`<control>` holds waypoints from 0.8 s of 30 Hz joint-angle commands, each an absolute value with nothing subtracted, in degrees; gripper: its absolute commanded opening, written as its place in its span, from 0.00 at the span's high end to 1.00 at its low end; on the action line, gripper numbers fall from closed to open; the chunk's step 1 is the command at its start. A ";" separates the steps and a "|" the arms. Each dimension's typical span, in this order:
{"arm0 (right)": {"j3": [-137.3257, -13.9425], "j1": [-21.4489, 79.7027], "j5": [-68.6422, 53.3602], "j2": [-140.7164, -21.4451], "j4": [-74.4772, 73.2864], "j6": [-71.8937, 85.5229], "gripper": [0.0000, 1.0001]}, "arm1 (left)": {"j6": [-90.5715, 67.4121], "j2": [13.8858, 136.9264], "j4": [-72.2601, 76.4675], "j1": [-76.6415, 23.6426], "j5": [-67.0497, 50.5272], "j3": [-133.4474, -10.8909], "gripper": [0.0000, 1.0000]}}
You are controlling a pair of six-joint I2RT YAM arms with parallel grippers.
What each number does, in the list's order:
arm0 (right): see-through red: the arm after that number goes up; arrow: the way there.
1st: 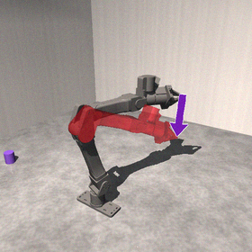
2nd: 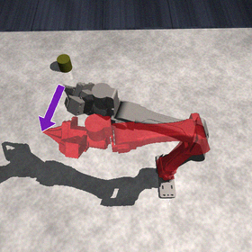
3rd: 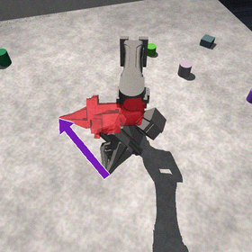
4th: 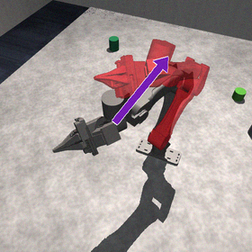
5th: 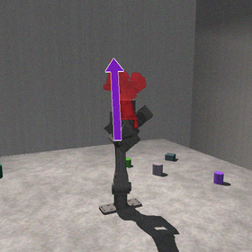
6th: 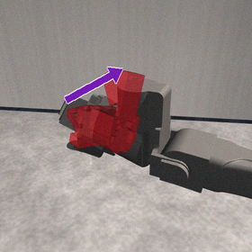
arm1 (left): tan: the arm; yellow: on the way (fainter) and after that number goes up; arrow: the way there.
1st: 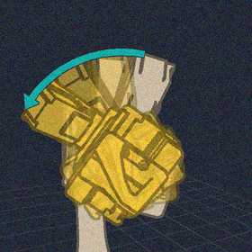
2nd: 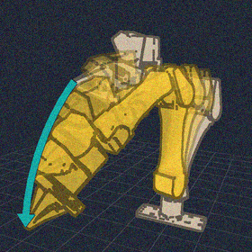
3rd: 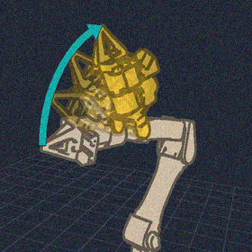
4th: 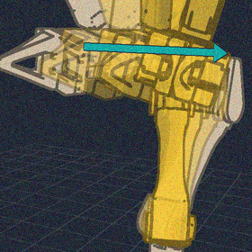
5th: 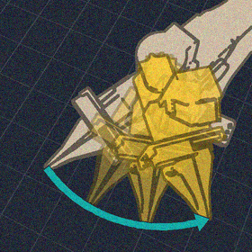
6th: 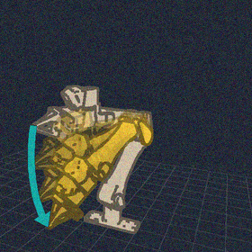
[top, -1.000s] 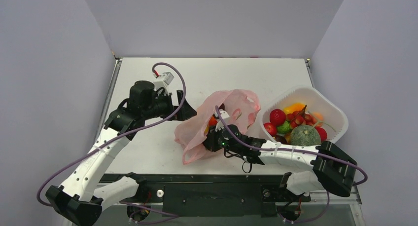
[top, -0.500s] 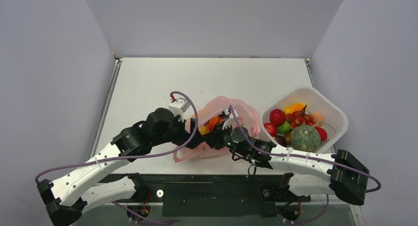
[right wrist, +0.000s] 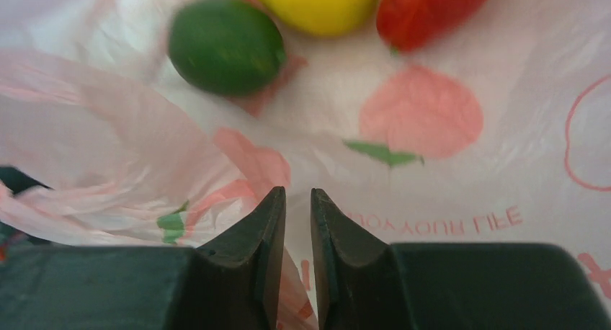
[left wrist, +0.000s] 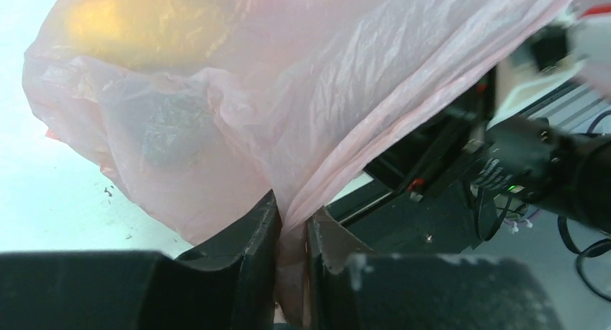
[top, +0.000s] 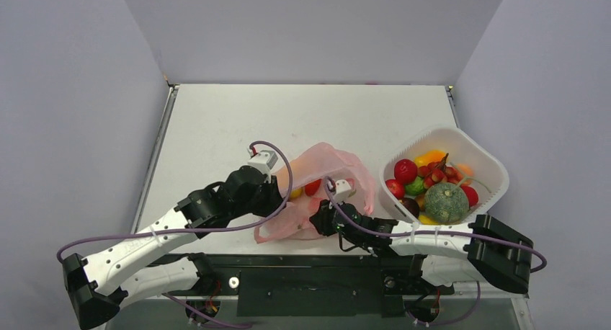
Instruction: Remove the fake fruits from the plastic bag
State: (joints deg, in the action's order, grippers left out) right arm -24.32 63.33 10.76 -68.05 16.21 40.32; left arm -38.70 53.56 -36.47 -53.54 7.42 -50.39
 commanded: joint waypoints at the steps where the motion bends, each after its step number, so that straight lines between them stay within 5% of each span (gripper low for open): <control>1: -22.36 65.40 11.71 -72.38 17.10 43.35 0.85 | -39.61 54.82 -31.38 -53.87 7.86 -48.78 0.89; 3: -22.42 65.43 12.35 -73.20 15.75 44.09 0.88 | -40.02 55.46 -29.44 -53.88 6.79 -47.31 0.99; 10: -25.03 65.34 19.50 -71.28 10.84 41.22 0.87 | -40.87 55.60 -25.85 -54.05 5.37 -44.39 1.00; 17: -30.53 61.03 25.70 -68.89 7.87 36.28 0.64 | -39.57 54.98 -26.09 -54.06 6.00 -45.52 1.00; 24: -39.29 54.93 23.68 -79.91 8.94 30.63 0.35 | -38.50 55.46 -24.29 -53.90 6.54 -46.40 1.00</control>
